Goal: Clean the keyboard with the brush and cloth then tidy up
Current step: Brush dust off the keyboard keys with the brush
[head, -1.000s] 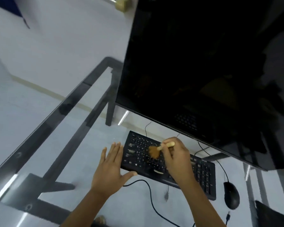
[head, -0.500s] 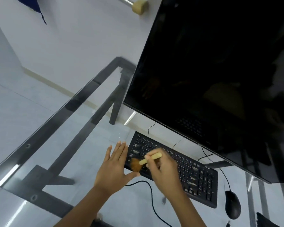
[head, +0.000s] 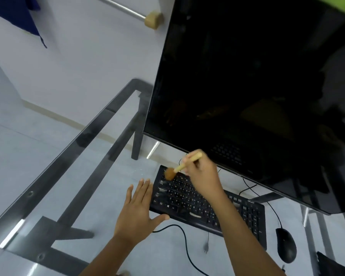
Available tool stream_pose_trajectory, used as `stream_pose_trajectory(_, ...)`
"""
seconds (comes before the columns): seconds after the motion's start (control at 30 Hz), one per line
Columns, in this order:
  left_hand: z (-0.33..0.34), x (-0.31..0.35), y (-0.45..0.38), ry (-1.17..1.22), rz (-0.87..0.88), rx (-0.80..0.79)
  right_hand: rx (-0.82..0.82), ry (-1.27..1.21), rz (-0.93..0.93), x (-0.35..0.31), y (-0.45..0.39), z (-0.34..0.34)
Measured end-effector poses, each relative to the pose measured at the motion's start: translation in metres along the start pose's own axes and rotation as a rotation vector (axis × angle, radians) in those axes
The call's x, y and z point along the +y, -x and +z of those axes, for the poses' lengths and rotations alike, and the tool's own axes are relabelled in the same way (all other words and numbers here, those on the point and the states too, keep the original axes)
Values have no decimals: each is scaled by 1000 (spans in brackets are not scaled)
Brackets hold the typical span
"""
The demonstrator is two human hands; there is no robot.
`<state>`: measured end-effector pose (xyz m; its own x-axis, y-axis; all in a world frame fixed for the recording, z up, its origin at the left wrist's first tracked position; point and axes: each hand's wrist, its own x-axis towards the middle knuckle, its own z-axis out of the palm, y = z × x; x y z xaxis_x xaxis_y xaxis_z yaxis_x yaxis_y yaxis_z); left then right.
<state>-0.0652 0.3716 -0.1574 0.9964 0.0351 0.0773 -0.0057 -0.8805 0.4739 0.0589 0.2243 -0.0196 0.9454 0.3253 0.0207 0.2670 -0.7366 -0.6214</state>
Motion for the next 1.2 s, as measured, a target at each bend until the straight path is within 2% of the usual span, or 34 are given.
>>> stream_pose_trajectory(0.03, 0, 0, 1, 1, 0, -1, -68, 70, -21, -3, 1, 4)
stream_pose_trajectory(0.07, 0, 0, 2, 3, -1, -7, -66, 135, -38, -5, 0, 7)
stream_pose_trajectory(0.17, 1, 1, 1, -1, 2, -10, 87, 77, -42, -9, -4, 6)
stream_pose_trajectory(0.23, 1, 0, 0, 7, 3, 2, 16, 22, -80, -17, -4, 10)
stream_pose_trajectory(0.3, 1, -1, 2, 8, -1, 5, -73, 115, -82, -15, -1, 17)
stream_pose_trajectory(0.37, 1, 0, 2, 4, 2, 0, 32, 181, -38, -10, 0, 18)
stream_pose_trajectory(0.43, 2, 2, 1, 4, 2, 0, 126, 106, -64, -13, 1, 19)
stream_pose_trajectory(0.53, 1, 1, 0, 8, -7, -7, -28, 96, -124, -20, 6, 31)
stream_pose_trajectory(0.57, 1, 1, 1, 13, -8, -6, -17, 111, -93, -17, 7, 33)
stream_pose_trajectory(0.67, 1, 2, 2, 24, -3, 4, 196, 46, -12, -4, 11, 25)
stream_pose_trajectory(0.73, 1, 1, 0, 27, -5, -1, 148, -33, -8, -3, 21, 23)
stream_pose_trajectory(0.8, 0, 1, 1, 32, -9, -9, 110, 15, -6, 5, 31, 23)
stream_pose_trajectory(0.87, 0, 1, 1, 42, -13, -11, 235, 3, 44, 16, 36, 18)
stream_pose_trajectory(0.93, 0, 0, 1, 47, -16, 2, 294, -107, 83, 22, 41, 13)
stream_pose_trajectory(1.0, 0, -1, 0, 37, -4, 7, 171, -177, 114, 24, 45, 10)
stream_pose_trajectory(1.07, -1, -2, -1, 35, 2, 20, 98, -98, 117, 26, 49, 8)
stream_pose_trajectory(1.13, -2, 0, -1, 38, 6, 23, 239, -53, 122, 33, 48, 1)
stream_pose_trajectory(1.2, -2, 1, -2, 32, 7, 29, 278, -133, 137, 35, 48, -3)
